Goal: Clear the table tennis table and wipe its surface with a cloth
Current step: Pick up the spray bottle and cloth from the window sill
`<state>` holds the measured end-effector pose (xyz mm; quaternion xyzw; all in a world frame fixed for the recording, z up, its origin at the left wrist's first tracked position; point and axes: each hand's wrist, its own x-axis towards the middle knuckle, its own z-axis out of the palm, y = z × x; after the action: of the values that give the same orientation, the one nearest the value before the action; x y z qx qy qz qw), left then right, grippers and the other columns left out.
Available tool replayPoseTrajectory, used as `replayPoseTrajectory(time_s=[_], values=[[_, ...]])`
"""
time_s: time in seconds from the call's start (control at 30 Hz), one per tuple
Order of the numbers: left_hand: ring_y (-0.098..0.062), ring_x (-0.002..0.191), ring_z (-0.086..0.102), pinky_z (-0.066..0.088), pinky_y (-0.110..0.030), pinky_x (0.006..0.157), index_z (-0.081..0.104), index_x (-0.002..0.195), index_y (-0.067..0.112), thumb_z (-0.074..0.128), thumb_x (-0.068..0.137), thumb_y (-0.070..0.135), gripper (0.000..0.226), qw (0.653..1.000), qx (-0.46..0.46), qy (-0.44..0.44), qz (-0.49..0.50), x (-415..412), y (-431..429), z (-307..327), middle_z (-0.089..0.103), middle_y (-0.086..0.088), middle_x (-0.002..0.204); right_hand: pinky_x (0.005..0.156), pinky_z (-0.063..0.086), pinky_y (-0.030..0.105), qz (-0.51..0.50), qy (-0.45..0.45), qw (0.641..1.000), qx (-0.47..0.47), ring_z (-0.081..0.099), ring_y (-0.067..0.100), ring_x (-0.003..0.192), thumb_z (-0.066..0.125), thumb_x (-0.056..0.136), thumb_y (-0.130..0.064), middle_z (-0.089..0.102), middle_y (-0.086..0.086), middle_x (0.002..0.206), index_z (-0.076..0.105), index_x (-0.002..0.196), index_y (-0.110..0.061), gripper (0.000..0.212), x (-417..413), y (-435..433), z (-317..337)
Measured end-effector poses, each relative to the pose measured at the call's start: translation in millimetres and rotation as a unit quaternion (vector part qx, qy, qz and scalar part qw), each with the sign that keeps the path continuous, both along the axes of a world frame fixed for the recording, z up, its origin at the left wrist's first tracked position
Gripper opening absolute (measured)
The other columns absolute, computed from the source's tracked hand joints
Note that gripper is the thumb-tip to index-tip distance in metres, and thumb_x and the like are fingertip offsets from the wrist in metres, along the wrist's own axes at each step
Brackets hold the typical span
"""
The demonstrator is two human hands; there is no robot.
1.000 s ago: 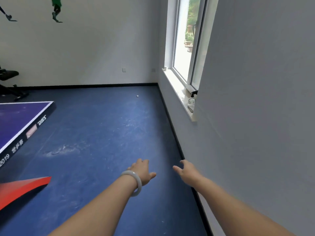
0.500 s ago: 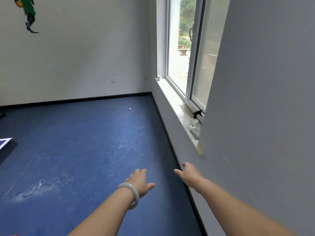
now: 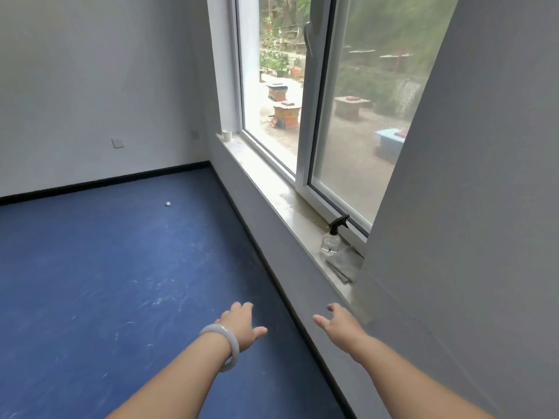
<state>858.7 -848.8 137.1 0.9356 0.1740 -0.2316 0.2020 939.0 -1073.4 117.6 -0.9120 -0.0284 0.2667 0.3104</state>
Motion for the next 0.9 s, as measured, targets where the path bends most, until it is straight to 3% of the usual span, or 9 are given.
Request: replayPoseTrajectory(time_s=[0.2, 0.4, 0.67, 0.9], values=[[-0.027, 0.128, 0.044, 0.041, -0.041, 0.104, 0.030, 0.146, 0.015, 0.050, 0.098, 0.048, 0.062, 0.995, -0.016, 0.006, -0.094, 101.5, 3.4, -10.0, 0.037, -0.005, 0.143, 0.114, 0.026, 0.031, -0.095, 0.005, 0.995, 0.026, 0.033, 0.022, 0.143, 0.055, 0.099, -0.039, 0.035, 0.009, 0.154, 0.032, 0.150, -0.008, 0.064, 43.4, 12.7, -13.7], [-0.024, 0.132, 0.041, 0.038, -0.039, 0.107, 0.026, 0.150, 0.016, 0.050, 0.098, 0.048, 0.066, 0.988, -0.030, -0.011, -0.152, 200.3, -3.8, -20.5, 0.035, -0.004, 0.144, 0.111, 0.033, 0.035, -0.195, -0.016, 0.979, 0.052, 0.042, 0.026, 0.136, 0.063, 0.095, -0.035, 0.043, 0.012, 0.148, 0.039, 0.145, -0.008, 0.062, 140.3, 14.2, -31.1], [-0.024, 0.126, 0.045, 0.041, -0.039, 0.104, 0.026, 0.150, 0.017, 0.050, 0.098, 0.047, 0.064, 0.986, -0.045, 0.012, -0.157, 294.9, 10.6, -47.4, 0.036, -0.003, 0.143, 0.115, 0.030, 0.036, -0.217, 0.042, 0.975, 0.015, 0.036, 0.028, 0.140, 0.061, 0.095, -0.041, 0.038, 0.012, 0.152, 0.035, 0.148, -0.007, 0.068, 234.3, 23.8, -65.1], [-0.022, 0.133, 0.038, 0.038, -0.038, 0.107, 0.026, 0.150, 0.019, 0.049, 0.099, 0.046, 0.063, 0.974, -0.073, 0.050, -0.208, 346.0, 8.4, -90.4, 0.034, -0.002, 0.145, 0.115, 0.030, 0.036, -0.262, 0.049, 0.963, -0.040, 0.035, 0.031, 0.141, 0.066, 0.090, -0.039, 0.036, 0.012, 0.154, 0.033, 0.150, -0.009, 0.074, 286.7, 27.9, -92.0]])
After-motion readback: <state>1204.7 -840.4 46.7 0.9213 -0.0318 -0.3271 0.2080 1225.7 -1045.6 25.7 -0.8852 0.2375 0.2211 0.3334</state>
